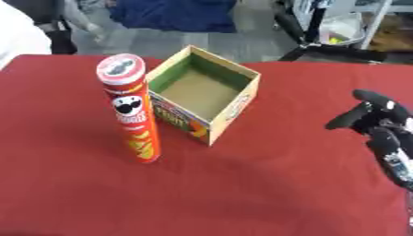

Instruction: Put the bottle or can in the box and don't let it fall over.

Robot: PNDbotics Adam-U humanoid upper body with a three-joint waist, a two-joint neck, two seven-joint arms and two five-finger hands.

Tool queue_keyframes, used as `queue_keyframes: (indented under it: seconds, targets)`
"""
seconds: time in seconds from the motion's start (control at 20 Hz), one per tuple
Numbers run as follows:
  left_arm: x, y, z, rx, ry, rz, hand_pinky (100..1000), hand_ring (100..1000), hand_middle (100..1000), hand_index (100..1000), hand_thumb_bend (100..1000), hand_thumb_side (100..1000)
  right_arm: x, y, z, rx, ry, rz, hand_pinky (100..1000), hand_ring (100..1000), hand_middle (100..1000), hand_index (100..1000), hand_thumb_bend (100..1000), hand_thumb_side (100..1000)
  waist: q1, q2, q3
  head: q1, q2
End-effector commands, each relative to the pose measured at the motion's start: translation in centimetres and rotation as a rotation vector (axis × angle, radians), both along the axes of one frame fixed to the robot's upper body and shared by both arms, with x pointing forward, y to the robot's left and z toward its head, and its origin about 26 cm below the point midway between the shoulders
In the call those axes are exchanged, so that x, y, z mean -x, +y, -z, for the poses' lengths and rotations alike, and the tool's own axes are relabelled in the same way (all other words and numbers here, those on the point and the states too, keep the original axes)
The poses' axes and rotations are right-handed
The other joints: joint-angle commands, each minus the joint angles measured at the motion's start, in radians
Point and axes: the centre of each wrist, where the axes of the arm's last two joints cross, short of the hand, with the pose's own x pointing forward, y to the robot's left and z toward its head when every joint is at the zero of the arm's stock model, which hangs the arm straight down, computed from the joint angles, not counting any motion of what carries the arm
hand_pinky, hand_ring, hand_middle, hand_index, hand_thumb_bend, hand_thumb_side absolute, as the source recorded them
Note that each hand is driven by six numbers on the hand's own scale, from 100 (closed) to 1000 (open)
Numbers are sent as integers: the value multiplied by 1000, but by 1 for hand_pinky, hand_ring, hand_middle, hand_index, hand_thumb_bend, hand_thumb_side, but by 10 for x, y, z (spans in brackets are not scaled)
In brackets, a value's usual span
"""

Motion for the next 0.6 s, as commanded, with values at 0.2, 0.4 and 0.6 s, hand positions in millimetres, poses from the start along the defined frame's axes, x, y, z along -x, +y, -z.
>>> queue_keyframes:
  seconds: [0.2,0.4,0.6]
  targets:
    - [-24,-9,-25,-107,-88,-73,980,1000,1000,1000,100,538,0,-1,-12,40,-25,-3,691,658,573,899,100,524,2,-4,3,0,-12]
    - [-39,-24,-39,-191,-114,-96,977,1000,1000,1000,100,559,0,-1,-12,41,-27,-1,691,658,572,899,100,524,1,0,6,-1,-14]
    - [-56,-37,-43,-224,-132,-120,955,1000,1000,998,100,558,0,-1,-12,39,-28,2,691,657,572,899,100,524,0,2,8,-3,-19]
